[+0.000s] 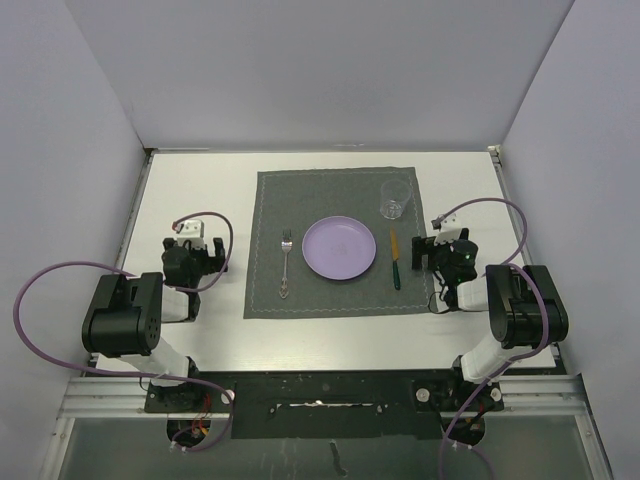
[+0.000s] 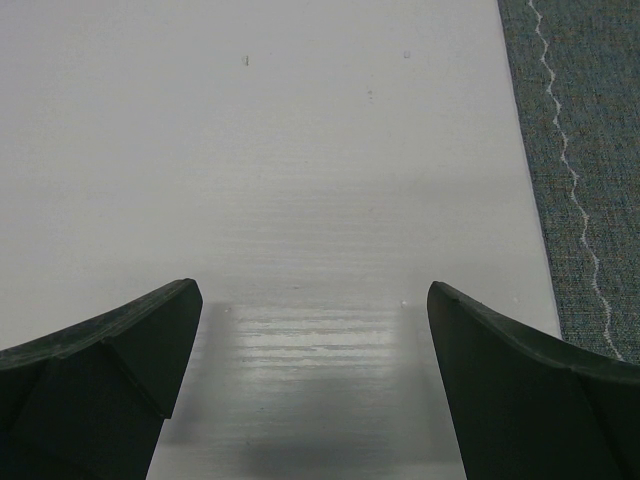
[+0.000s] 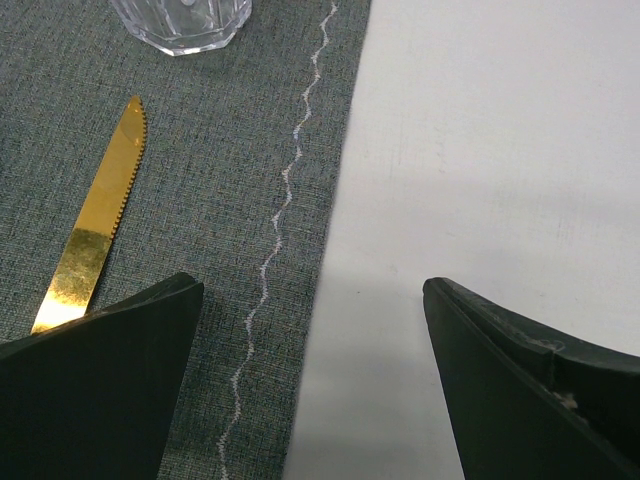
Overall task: Set the dinner table for one person
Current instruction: Reset both arms
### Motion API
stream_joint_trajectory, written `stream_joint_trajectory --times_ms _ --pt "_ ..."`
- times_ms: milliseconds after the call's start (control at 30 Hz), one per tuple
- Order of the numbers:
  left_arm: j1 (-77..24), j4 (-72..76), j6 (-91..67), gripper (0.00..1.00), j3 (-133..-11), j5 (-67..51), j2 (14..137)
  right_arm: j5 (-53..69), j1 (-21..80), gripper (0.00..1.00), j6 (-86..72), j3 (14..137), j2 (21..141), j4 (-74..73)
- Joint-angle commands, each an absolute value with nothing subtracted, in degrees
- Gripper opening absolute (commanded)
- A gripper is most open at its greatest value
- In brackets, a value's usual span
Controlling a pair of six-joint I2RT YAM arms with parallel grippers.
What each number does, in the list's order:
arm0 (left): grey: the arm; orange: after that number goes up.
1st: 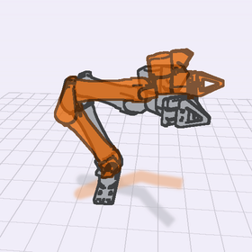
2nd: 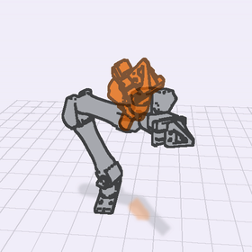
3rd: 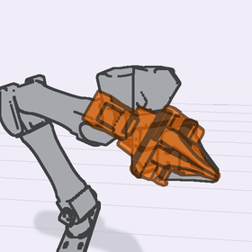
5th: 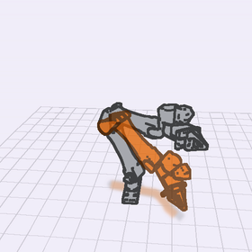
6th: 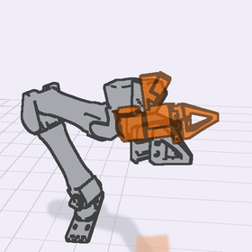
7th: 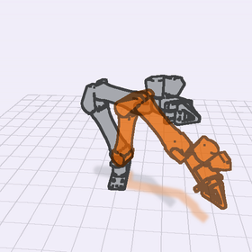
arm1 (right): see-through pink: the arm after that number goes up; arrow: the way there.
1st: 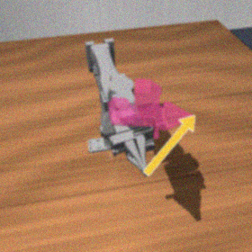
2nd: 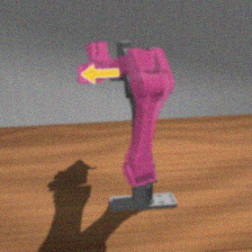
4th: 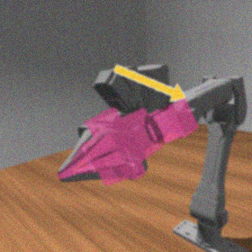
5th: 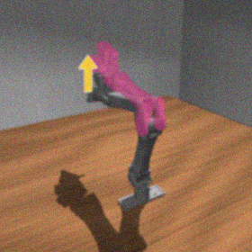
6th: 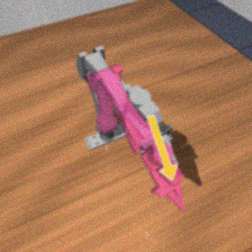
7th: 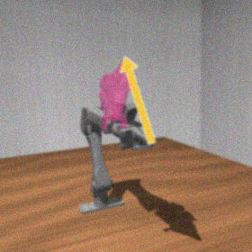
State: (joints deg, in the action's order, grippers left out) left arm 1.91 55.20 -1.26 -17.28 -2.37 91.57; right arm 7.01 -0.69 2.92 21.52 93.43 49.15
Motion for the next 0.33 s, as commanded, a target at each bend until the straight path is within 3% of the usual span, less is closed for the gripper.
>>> stream_joint_trajectory --times_ms 0,300 --pt "1.67 56.74 -0.97 0.98 -19.51 -2.38 91.8 5.7 -0.29 0.98 3.16 22.94 93.25 51.26" --pt "1.67 56.71 -0.98 0.98 -19.51 -2.37 91.84 5.54 -0.12 0.98 3.25 22.94 93.17 51.31"
